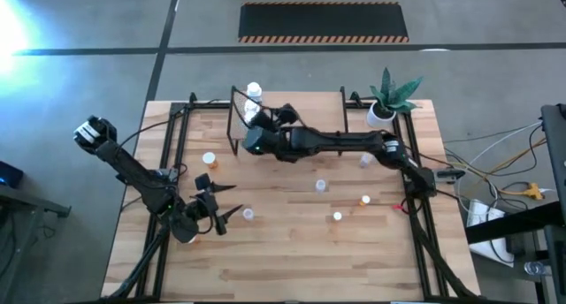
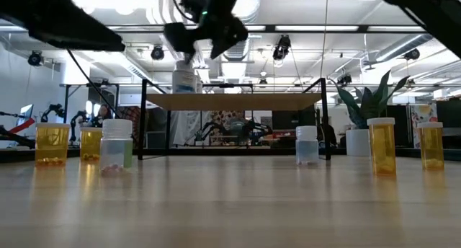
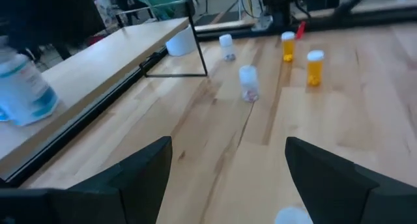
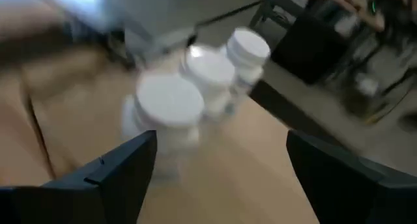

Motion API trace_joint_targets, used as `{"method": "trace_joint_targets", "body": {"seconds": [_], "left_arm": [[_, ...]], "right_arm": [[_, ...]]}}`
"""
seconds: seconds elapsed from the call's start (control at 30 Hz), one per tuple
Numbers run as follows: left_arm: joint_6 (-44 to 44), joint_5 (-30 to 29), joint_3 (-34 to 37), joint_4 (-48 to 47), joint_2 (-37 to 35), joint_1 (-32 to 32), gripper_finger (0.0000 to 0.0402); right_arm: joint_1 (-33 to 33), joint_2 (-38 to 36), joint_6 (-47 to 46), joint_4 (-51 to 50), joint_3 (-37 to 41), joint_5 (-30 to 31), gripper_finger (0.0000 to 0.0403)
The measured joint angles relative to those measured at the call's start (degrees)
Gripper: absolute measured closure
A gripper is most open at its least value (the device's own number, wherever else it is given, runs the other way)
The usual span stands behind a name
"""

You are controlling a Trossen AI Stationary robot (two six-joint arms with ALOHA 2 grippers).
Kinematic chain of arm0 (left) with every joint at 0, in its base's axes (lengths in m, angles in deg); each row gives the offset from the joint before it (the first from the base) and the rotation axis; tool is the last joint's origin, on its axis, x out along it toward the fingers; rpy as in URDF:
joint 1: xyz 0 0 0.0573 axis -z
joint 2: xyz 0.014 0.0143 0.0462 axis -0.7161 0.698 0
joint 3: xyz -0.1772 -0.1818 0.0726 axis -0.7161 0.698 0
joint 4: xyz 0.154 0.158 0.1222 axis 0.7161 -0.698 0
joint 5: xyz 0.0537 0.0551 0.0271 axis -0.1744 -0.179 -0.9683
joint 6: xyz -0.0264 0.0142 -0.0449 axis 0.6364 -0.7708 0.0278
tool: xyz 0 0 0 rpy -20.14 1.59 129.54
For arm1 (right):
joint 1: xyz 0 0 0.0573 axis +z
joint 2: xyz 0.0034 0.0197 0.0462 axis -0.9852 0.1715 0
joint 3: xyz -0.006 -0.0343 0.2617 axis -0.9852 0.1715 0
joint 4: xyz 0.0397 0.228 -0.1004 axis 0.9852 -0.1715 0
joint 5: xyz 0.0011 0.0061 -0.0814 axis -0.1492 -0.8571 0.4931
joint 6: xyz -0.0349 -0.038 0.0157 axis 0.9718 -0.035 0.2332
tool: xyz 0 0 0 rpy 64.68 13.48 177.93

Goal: Pick and place medicine bottles onto shelf by color
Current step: Put the white pill bottle on the shelf aligned with the other white pill bottles

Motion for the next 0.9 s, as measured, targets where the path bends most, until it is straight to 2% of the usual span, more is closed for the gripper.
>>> {"method": "trace_joint_targets", "body": {"seconds": [0.13,0.23,0.27,0.33,0.47,0.5,0.53,0.63,0.77,0.9], "left_arm": [[-1.1,-2.8,-2.4,0.0,-1.4,-2.7,0.0120],[-3.5,-2.8,-3.9,0.1,-3.6,-5.2,0.0120],[-4.7,-2.9,-4.3,0.1,-4.2,-5.9,0.0120],[-6.3,-3.0,-4.8,0.0,-5.7,-7.2,0.0121],[-8.0,-5.9,-4.8,-0.1,-9.4,-9.8,0.0120],[-8.0,-6.0,-4.5,-0.8,-10.5,-10.5,0.0121],[-8.0,-6.0,-4.2,-1.6,-11.5,-11.1,0.0121],[-7.6,-5.9,-3.1,-3.1,-14.3,-13.9,0.0121],[-8.9,-5.1,-2.2,-3.6,-16.4,-20.6,0.0145],[-11.0,2.7,-2.5,-3.6,-16.0,-29.8,0.0198]], "right_arm": [[1.7,-3.8,3.1,-10.5,4.3,-2.4,0.0081],[2.1,-7.5,6.2,-7.3,10.3,-5.3,0.0091],[2.0,-9.3,8.5,-4.9,13.0,-7.9,0.0097],[1.4,-13.2,14.5,1.6,19.0,-15.6,0.0110],[-2.6,-21.4,27.4,15.4,33.2,-40.5,0.0140],[-4.0,-23.2,28.7,20.4,36.7,-44.6,0.0150],[-5.2,-24.7,29.5,25.7,39.7,-46.0,0.0159],[-9.1,-27.8,31.1,37.9,45.9,-45.2,0.0190],[-13.7,-27.4,27.0,44.3,49.7,-45.2,0.0244],[-17.3,-23.7,20.4,49.1,49.0,-45.5,0.0315]]}}
